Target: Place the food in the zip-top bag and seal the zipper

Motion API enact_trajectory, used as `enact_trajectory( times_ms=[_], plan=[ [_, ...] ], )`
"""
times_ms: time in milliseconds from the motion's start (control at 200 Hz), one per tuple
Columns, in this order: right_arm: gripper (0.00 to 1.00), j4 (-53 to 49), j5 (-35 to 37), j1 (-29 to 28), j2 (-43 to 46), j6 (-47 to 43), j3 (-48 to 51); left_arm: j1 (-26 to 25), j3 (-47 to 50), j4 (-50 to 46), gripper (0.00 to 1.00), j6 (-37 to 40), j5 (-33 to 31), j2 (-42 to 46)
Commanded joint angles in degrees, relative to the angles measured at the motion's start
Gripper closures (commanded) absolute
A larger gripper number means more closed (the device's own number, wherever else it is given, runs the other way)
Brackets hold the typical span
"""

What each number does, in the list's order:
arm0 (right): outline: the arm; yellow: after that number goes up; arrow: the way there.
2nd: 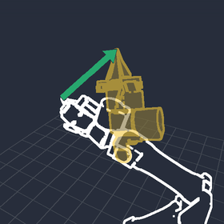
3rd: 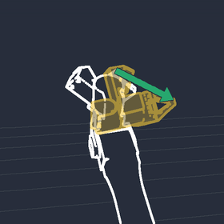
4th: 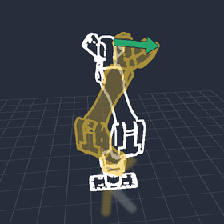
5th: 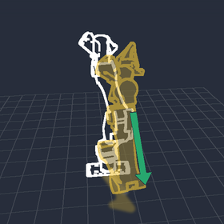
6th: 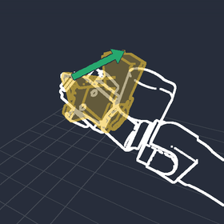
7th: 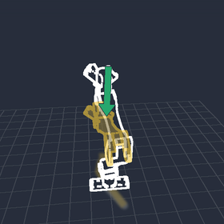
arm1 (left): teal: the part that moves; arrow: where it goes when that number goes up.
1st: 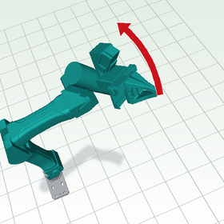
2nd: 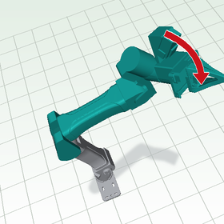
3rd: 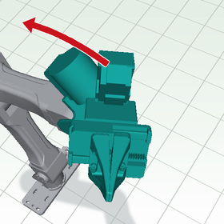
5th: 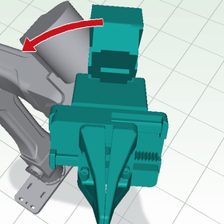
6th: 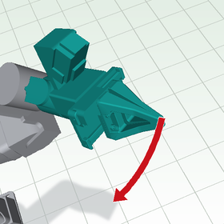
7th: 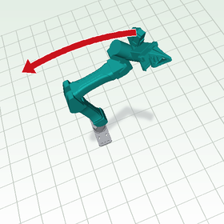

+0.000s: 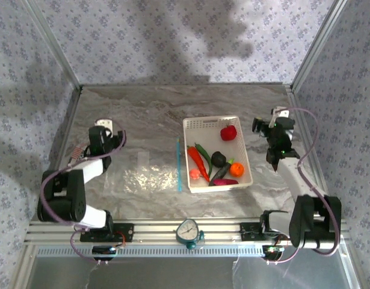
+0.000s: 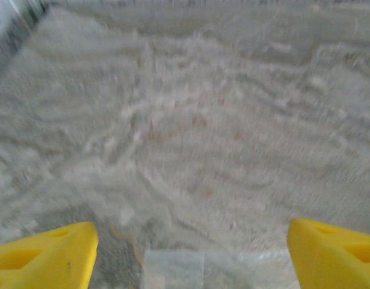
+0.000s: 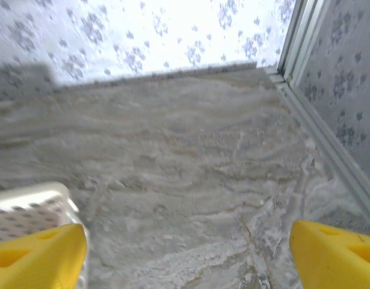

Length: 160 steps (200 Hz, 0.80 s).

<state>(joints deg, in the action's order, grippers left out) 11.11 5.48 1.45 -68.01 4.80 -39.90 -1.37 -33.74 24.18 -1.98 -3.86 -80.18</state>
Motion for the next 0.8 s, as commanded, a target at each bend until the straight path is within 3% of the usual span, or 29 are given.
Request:
enact_trajectory(
  times_ms=[0, 130, 285, 405, 795],
  plan=[
    [0.1, -21.8, 1.9, -1.8, 1.6, 6.1, -4.4, -5.2, -7.6, -18.1, 0.24, -5.3, -6.8, 6.5],
    [0.1, -30.0, -0.6, -3.4, 2.6, 9.9, -6.3, -13.5, -12.8, -31.7, 0.3, -10.9, -15.2, 8.6],
    [0.1, -33.8, -2.2, -5.5, 5.6, 11.7, -5.4, -23.8, -12.7, -39.9, 0.31, -18.5, -16.3, 10.0],
    [0.1, -34.0, -3.1, -6.2, 7.6, 12.9, -4.8, -31.1, -12.0, -40.9, 0.27, -24.3, -18.0, 7.9],
    [0.1, -36.1, -4.2, -8.6, 8.0, 13.3, -7.4, -37.8, -21.9, -44.3, 0.25, -27.9, -17.1, -8.5]
  ],
)
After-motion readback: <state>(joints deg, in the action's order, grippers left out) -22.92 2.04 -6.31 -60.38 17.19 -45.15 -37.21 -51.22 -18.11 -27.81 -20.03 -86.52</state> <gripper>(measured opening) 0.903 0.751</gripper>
